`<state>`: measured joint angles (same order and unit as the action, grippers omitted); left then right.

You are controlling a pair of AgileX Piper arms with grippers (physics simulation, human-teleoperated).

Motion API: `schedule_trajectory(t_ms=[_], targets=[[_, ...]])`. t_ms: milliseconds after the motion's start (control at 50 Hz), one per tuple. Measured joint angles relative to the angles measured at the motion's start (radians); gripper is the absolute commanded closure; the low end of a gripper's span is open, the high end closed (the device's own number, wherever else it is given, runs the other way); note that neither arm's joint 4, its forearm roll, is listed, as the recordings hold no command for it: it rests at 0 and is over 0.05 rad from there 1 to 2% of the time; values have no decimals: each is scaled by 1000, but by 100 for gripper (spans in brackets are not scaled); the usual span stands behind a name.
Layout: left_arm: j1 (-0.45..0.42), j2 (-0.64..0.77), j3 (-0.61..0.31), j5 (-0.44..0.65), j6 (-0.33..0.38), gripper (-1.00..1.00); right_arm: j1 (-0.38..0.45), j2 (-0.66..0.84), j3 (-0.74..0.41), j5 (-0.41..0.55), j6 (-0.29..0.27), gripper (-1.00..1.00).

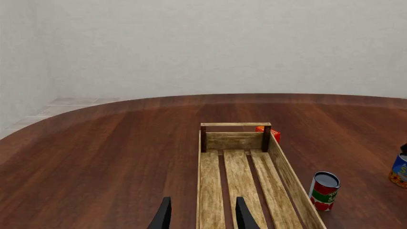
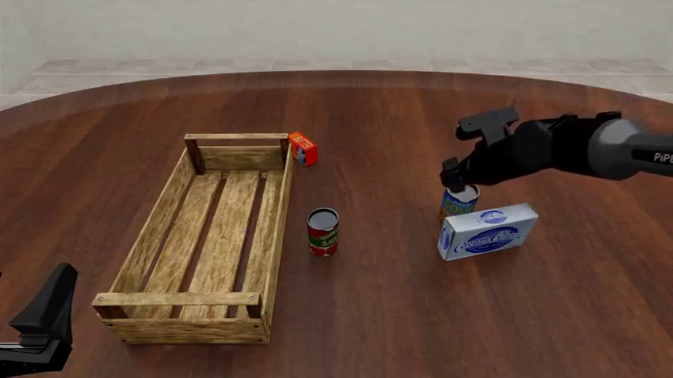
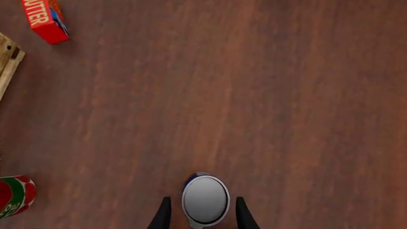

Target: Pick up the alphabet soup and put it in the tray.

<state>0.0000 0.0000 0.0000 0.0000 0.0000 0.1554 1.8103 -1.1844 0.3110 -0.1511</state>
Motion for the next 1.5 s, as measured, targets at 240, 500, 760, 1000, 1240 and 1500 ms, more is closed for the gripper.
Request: schedule_trajectory(t_ms=[240, 500, 760, 1000, 1240, 1500], targets=[[0, 0, 0, 0, 0, -100, 4, 8, 12, -11, 5, -100], [0, 0, 0, 0, 0, -100, 2, 16, 16, -17, 8, -100], [0, 0, 0, 0, 0, -100, 2, 23, 23, -23, 9, -100], [0, 0, 0, 0, 0, -100, -3, 40, 20, -32, 6, -100], [0, 0, 0, 0, 0, -100, -9, 47, 26, -43, 7, -100], [0, 0, 0, 0, 0, -100, -4, 45, 42, -52, 9, -100]])
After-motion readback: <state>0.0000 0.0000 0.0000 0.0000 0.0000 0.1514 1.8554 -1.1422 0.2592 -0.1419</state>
